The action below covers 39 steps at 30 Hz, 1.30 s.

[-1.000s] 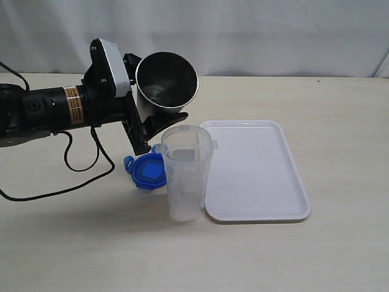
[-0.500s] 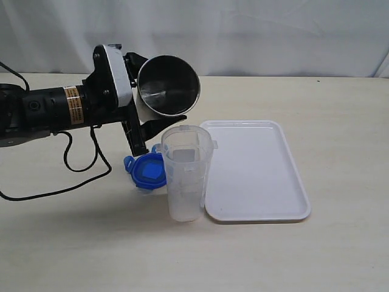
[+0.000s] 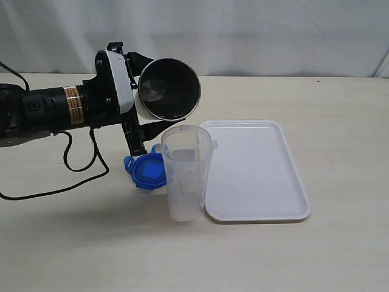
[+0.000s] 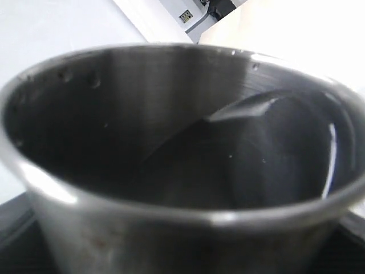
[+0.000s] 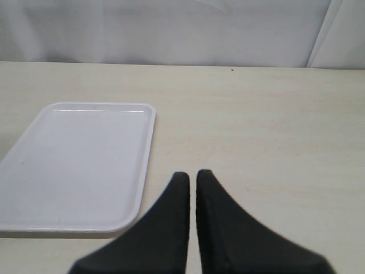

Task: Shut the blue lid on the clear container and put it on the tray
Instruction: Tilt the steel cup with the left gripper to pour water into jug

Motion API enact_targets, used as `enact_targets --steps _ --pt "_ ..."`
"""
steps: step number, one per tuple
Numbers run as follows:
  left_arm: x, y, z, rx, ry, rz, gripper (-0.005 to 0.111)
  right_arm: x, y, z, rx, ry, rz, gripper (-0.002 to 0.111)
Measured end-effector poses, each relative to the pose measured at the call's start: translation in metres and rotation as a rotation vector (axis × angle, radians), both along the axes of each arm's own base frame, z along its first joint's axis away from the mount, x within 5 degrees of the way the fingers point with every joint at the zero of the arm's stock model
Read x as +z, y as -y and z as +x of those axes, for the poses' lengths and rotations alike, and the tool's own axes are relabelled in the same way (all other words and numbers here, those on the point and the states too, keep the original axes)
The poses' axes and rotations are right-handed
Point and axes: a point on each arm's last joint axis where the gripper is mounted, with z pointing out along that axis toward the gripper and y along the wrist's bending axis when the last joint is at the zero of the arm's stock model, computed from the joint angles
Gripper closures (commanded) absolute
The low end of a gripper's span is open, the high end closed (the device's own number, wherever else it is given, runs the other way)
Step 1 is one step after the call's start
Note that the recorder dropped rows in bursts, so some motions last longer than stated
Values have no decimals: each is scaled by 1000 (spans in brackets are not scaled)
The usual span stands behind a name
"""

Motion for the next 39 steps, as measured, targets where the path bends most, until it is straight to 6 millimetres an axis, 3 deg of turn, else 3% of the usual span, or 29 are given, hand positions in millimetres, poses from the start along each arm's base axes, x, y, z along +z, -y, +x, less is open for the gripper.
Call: enact_targets --steps 39 --pt "-2 -3 4 26 128 97 107 0 0 0 0 0 0 104"
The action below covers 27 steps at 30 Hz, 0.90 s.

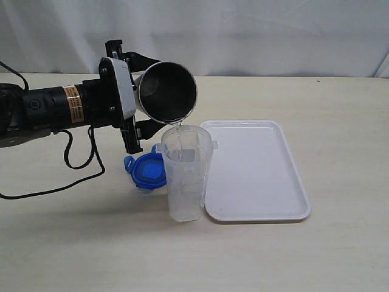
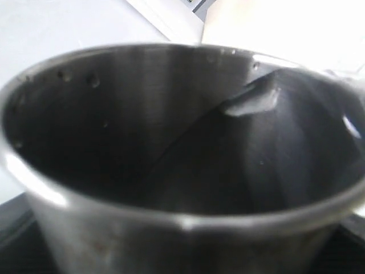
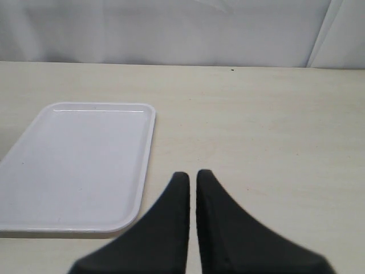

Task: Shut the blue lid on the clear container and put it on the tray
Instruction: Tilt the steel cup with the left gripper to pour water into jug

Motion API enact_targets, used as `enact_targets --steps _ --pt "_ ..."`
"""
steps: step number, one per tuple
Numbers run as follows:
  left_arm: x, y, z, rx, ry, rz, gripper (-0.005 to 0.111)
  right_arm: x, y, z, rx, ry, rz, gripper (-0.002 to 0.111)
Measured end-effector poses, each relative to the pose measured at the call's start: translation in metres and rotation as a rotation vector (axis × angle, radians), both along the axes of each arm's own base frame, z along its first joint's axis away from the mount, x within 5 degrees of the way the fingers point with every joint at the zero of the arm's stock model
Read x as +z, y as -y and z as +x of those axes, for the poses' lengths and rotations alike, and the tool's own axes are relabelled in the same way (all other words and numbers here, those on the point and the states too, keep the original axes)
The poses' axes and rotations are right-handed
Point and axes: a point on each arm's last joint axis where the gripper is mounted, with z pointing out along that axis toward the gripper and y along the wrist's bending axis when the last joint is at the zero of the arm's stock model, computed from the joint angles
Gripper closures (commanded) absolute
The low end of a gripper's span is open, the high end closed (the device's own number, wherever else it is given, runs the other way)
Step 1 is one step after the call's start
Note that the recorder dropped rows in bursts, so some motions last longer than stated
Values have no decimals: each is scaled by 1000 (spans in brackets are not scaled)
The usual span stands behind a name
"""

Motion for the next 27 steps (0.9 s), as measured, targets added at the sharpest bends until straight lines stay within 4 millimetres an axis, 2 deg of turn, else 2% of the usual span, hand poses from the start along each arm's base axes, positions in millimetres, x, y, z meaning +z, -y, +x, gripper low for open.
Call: enact_targets --steps 27 --pt "0 0 0 -10 43 26 107 0 0 0 0 0 0 104"
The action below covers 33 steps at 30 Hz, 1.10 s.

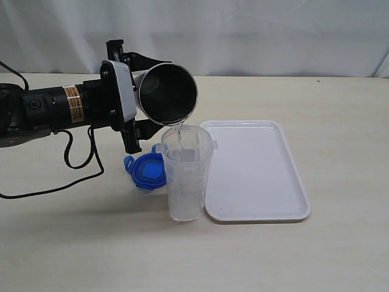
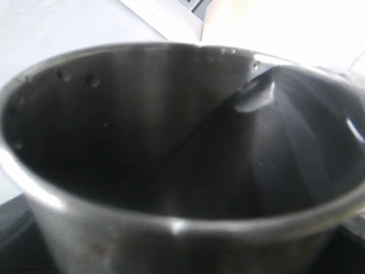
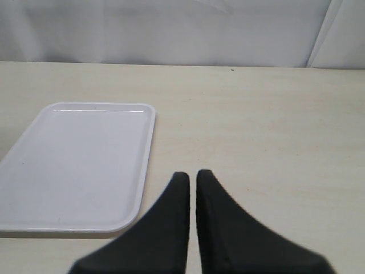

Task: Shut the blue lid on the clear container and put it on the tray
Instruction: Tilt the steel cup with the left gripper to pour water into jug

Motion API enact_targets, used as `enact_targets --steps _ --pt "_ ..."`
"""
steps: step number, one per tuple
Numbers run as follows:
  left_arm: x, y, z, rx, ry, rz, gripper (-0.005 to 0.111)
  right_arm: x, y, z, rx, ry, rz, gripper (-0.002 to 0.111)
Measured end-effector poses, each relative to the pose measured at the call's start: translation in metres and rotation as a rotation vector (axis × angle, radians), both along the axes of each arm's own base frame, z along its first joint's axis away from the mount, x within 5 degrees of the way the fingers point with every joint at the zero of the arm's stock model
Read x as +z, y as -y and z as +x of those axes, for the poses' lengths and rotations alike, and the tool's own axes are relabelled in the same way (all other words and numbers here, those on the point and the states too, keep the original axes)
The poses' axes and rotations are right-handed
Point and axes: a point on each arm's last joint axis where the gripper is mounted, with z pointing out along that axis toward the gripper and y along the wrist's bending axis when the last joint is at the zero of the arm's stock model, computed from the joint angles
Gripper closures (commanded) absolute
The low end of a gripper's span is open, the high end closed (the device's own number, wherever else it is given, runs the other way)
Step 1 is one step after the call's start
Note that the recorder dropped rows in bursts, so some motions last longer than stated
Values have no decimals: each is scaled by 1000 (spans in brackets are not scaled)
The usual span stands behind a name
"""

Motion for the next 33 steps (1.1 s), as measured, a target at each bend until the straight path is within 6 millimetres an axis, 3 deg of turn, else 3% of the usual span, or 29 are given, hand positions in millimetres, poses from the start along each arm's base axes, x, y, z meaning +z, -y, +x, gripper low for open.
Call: enact_targets --steps 33 --pt "-1 -1 1 11 -6 13 107 0 0 0 0 0 0 104"
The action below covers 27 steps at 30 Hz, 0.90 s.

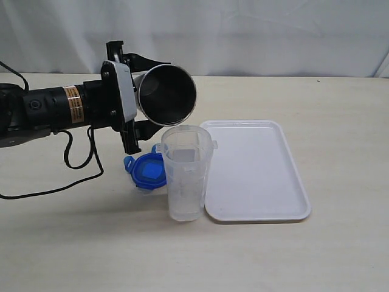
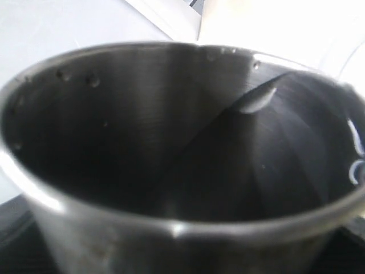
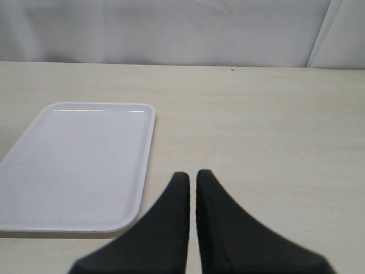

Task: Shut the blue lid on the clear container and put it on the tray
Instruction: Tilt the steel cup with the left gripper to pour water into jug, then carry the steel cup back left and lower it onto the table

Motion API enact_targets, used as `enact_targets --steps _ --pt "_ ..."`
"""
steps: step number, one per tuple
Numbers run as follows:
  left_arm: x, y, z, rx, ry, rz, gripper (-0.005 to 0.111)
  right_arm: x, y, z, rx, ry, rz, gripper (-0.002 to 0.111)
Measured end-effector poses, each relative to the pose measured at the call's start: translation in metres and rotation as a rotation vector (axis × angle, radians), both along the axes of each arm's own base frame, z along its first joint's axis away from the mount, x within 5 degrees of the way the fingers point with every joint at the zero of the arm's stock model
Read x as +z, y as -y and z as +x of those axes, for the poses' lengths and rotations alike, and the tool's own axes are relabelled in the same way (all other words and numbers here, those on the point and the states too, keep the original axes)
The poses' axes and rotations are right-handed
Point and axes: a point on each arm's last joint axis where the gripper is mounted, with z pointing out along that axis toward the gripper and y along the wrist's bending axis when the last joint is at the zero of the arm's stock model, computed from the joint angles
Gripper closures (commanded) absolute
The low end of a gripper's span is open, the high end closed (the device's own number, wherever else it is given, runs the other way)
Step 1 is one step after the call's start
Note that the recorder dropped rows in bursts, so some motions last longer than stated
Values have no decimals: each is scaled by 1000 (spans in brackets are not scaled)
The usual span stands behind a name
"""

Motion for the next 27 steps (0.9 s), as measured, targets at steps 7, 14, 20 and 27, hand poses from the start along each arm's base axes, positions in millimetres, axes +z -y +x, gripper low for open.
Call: enact_targets --steps 7,14,20,27 --pt "-1 0 0 3 0 7 107 0 0 0 0 0 0 104" --pt "-2 -1 1 8 9 29 107 0 0 0 0 0 0 104" --pt "-2 -1 1 21 -27 6 107 0 0 0 0 0 0 104" --pt "-2 -2 2 64 -160 -73 107 0 0 0 0 0 0 104"
